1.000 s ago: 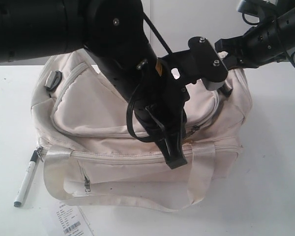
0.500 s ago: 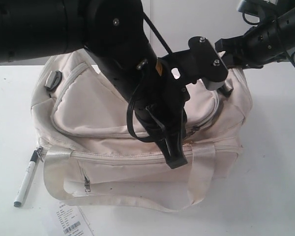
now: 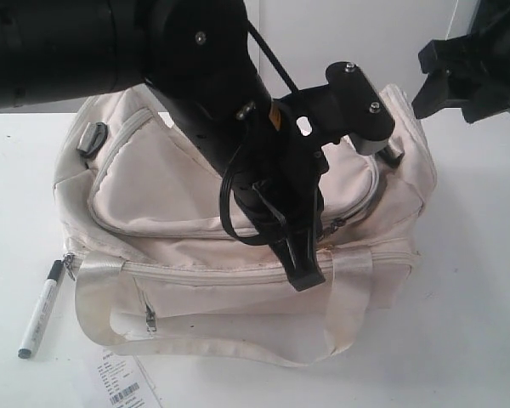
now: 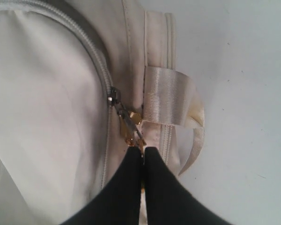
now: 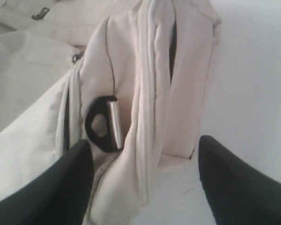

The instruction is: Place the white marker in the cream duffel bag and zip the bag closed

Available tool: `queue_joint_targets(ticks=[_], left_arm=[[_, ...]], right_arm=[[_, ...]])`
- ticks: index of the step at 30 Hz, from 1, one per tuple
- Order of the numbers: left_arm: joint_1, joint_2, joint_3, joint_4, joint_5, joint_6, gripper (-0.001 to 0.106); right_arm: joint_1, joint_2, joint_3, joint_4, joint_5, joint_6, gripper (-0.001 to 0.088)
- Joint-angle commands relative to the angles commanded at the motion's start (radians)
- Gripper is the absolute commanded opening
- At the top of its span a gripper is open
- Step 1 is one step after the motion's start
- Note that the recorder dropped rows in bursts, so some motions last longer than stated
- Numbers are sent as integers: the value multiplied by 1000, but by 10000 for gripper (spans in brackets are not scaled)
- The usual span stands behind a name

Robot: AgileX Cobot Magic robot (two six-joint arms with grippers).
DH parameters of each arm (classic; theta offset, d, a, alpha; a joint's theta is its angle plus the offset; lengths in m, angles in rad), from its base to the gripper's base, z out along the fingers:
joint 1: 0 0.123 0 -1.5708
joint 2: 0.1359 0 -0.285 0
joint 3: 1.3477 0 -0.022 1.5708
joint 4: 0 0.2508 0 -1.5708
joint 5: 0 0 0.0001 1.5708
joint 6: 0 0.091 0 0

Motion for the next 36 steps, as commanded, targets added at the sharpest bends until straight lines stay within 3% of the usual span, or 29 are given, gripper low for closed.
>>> queue_joint_targets(ticks=[4,9,20,23,29,36], left_arm=[[0,0,0,0,4,1,0],[0,0,0,0,6,1,0],[0,0,0,0,4,1,0],[0,0,0,0,4,1,0],[0,0,0,0,4,1,0],[0,0,0,0,4,1,0]], right_arm=[[0,-25,83,82,-23,-27,586],[2,-25,167,324,-39,-175,551],[19,7,206,419,-95,-247,516],[50,25,206,421,-135,-262,513],[52,57,206,419,-187,-264,507],[60,106,206,432,-191,-276,432]])
